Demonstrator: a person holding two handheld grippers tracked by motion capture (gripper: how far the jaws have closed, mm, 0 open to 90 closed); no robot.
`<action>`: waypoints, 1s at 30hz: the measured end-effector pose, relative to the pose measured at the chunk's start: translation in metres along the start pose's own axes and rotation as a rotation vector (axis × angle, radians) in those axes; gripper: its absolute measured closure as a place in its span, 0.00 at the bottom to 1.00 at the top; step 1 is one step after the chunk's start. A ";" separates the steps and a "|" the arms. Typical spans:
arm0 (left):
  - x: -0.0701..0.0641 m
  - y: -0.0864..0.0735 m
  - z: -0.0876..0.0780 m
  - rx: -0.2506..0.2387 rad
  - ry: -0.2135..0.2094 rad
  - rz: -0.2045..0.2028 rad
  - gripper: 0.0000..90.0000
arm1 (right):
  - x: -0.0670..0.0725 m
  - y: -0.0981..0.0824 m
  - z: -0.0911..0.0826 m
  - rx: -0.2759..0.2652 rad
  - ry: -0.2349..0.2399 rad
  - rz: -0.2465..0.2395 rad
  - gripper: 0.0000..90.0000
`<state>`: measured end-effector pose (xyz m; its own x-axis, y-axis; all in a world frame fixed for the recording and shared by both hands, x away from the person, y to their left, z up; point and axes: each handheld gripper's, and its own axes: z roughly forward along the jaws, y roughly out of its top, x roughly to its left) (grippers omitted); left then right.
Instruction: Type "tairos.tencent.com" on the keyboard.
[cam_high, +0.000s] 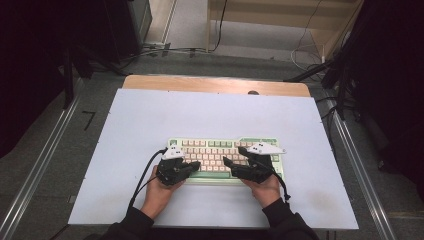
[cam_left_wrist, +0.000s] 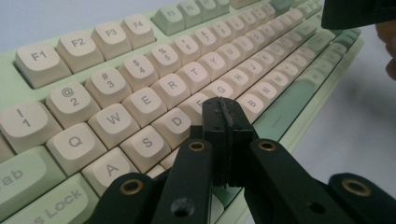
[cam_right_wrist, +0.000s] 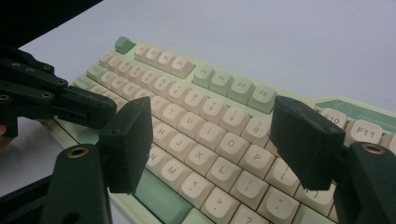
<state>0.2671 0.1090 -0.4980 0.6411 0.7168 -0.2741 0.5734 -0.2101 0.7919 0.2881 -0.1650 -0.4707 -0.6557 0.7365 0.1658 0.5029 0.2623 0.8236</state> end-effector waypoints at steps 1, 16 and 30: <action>0.001 0.001 -0.003 -0.020 -0.008 -0.008 0.99 | 0.000 0.000 0.000 -0.002 0.000 0.002 0.32; 0.020 0.006 -0.026 -0.189 0.127 -0.085 0.39 | -0.004 0.000 -0.003 -0.009 -0.006 0.004 0.32; 0.024 0.005 -0.027 -0.181 0.151 -0.072 0.48 | -0.005 -0.001 -0.001 0.003 -0.007 0.010 0.32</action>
<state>0.2713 0.1428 -0.4858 0.5111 0.8195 -0.2594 0.5053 -0.0423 0.8619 0.2903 -0.1697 -0.4711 -0.6466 0.7436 0.1703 0.5109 0.2563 0.8205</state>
